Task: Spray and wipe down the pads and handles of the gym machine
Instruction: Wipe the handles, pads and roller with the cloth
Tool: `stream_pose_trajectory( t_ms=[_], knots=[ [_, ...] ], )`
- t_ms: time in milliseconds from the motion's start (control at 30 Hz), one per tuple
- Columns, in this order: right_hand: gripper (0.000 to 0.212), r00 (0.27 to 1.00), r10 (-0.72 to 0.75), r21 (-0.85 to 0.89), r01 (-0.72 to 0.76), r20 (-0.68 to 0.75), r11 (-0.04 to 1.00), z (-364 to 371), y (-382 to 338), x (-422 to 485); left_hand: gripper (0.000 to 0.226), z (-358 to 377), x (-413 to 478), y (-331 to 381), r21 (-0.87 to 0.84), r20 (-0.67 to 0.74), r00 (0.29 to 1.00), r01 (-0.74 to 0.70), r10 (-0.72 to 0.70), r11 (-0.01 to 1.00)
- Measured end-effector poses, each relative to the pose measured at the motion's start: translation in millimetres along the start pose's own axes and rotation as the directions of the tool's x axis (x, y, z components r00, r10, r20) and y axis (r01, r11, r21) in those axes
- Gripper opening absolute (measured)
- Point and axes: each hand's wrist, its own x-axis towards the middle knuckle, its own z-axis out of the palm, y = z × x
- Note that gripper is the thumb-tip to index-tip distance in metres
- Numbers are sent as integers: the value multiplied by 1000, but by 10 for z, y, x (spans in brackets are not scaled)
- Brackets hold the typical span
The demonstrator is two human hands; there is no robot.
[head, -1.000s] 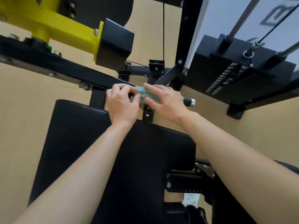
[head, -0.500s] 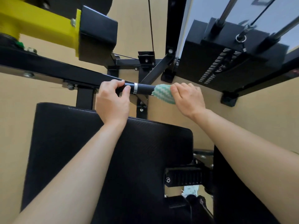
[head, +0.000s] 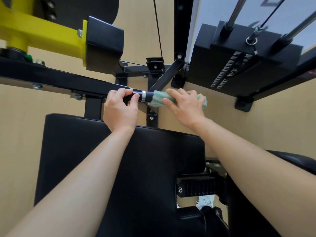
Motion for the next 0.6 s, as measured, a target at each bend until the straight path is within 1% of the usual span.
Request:
stream_pose_trajectory(
  t_ms=[67, 133, 167, 200, 233, 267, 300, 333, 367, 400, 433, 467, 500, 533, 600],
  knots=[
    [44, 997, 71, 192, -71, 7, 979, -50, 159, -92, 23, 22, -23, 13, -9, -13, 1000, 0, 0, 1000],
    [45, 986, 155, 387, -120, -61, 914, -114, 217, -173, 24, 38, -44, 38, -10, -22, 1000, 14, -15, 1000],
    [43, 964, 242, 444, -169, -113, 880, -134, 234, -215, 24, 39, -47, 47, -6, -21, 1000, 21, -22, 1000],
    [39, 920, 357, 505, -235, -160, 830, -150, 233, -269, 24, 32, -43, 47, -2, -16, 1000, 25, -25, 1000],
    [33, 852, 492, 589, -308, -180, 748, -127, 249, -324, 24, 21, -34, 42, -1, -10, 1000, 24, -24, 1000],
    [28, 765, 625, 698, -365, -153, 616, -87, 264, -386, 24, 8, -21, 31, -4, -2, 1000, 20, -20, 1000],
    [27, 670, 740, 808, -403, -60, 431, -46, 260, -439, 24, -2, -10, 18, -5, 5, 1000, 16, -16, 1000],
    [31, 581, 809, 894, -404, 86, 195, -14, 236, -480, 24, -12, 0, 11, -5, 12, 1000, 14, -14, 1000],
    [35, 528, 813, 932, -361, 245, -46, 13, 215, -505, 24, -16, 6, 8, -5, 17, 1000, 13, -13, 1000],
    [36, 526, 766, 924, -290, 370, -247, 30, 190, -509, 24, -17, 9, 9, -4, 19, 1000, 11, -11, 1000],
    [35, 566, 690, 888, -211, 451, -407, 22, 158, -497, 24, -16, 7, 9, -4, 18, 1000, 9, -9, 1000],
    [34, 622, 606, 831, -136, 495, -539, -7, 115, -478, 24, -16, 5, 8, -4, 16, 1000, 7, -7, 1000],
    [35, 670, 538, 767, -75, 512, -637, -35, 69, -438, 24, -15, 4, 2, -5, 13, 1000, 3, -3, 1000],
    [38, 701, 485, 704, -34, 523, -710, -84, -3, -409, 24, -14, 4, -5, -6, 13, 1000, 0, 0, 1000],
    [46, 716, 444, 624, 15, 538, -781, -134, -132, -348, 25, -13, 11, -28, -11, 18, 1000, -8, 8, 1000]
  ],
)
